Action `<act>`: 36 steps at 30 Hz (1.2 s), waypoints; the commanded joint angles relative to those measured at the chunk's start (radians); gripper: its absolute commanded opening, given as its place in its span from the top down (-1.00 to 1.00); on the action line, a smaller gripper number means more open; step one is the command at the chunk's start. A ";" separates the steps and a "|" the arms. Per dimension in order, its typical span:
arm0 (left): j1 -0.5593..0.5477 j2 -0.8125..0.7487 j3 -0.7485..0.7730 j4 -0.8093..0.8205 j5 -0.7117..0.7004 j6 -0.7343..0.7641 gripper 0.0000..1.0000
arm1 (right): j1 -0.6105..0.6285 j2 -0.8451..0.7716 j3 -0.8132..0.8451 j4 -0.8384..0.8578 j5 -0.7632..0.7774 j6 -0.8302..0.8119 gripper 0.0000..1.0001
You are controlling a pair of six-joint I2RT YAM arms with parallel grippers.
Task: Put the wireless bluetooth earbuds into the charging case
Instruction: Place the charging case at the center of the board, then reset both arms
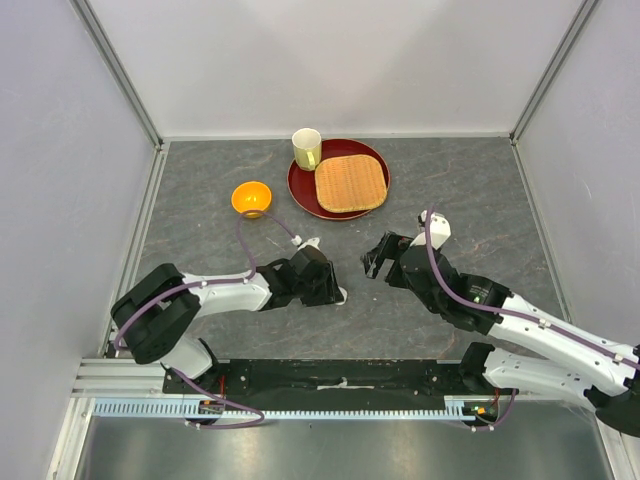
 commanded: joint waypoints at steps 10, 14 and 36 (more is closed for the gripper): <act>-0.007 -0.066 0.049 -0.125 -0.056 0.103 -0.10 | -0.008 0.018 0.031 0.008 -0.008 -0.014 -0.96; -0.009 -0.118 0.054 -0.154 -0.086 0.110 -0.10 | -0.010 0.027 0.031 0.012 -0.010 -0.014 -0.96; 0.086 -0.624 0.020 -0.373 -0.504 0.526 -0.66 | -0.293 0.150 0.081 0.010 -0.238 -0.247 -0.96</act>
